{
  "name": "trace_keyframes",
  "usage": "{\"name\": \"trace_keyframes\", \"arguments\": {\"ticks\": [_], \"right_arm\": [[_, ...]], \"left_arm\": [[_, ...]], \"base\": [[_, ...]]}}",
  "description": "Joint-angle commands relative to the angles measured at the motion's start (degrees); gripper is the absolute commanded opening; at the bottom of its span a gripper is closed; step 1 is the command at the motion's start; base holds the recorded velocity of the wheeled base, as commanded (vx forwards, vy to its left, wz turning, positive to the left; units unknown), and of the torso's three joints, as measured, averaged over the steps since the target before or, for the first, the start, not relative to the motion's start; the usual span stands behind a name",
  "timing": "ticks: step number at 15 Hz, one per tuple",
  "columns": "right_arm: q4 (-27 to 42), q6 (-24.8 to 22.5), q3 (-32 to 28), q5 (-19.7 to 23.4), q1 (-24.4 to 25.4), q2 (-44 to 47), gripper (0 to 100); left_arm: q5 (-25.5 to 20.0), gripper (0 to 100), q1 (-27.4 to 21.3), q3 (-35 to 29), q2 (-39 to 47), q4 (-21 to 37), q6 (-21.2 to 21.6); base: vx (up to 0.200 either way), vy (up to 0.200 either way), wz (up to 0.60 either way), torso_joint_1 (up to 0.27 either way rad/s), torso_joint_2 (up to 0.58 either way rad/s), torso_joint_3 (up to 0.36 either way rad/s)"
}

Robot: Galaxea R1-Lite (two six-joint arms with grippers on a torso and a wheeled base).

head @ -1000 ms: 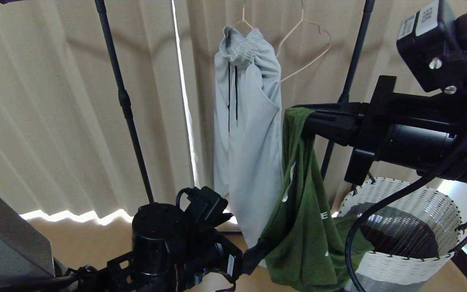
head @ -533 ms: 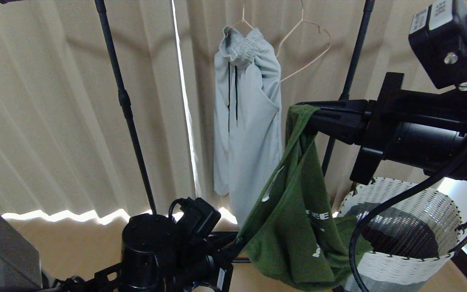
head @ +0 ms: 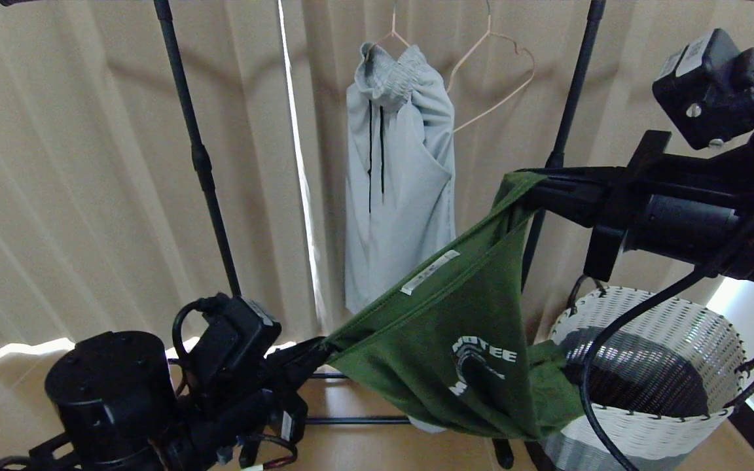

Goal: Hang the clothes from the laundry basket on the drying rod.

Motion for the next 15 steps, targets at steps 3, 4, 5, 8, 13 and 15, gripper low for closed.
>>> {"name": "trace_keyframes", "arguments": {"ticks": [3, 4, 5, 8, 13, 15], "right_arm": [[-4.7, 3.4, 4.4, 0.0, -3.3, -1.0, 0], [-6.4, 3.4, 5.1, 0.0, -3.4, -1.1, 0], [-6.6, 3.4, 5.1, -0.1, -3.3, -1.1, 0], [-9.9, 3.3, 1.8, -0.1, -4.8, -0.7, 0], [-12.5, 4.6, 1.1, -0.1, -5.1, -1.0, 0], [-12.9, 4.5, 0.9, -0.2, -5.1, -1.0, 0]], "left_arm": [[-1.9, 0, 5.3, -26.0, -20.4, 41.6, -4.7], [-1.8, 0, 6.5, -32.4, -21.7, 48.7, -5.2], [-1.9, 0, 6.8, -33.1, -21.7, 49.6, -5.2], [-1.9, 0, 9.1, -49.1, -22.0, 62.8, -5.2], [-1.9, 0, 8.8, -47.1, -23.5, 62.1, -4.1], [-1.9, 0, 8.7, -46.8, -24.8, 62.1, -3.4]], "base": [[0.000, 0.000, 0.00, 0.000, 0.00, 0.000], [0.000, 0.000, 0.00, 0.000, 0.00, 0.000], [0.000, 0.000, 0.00, 0.000, 0.00, 0.000], [0.000, 0.000, 0.00, 0.000, 0.00, 0.000], [0.000, 0.000, 0.00, 0.000, 0.00, 0.000], [0.000, 0.000, 0.00, 0.000, 0.00, 0.000]]}}
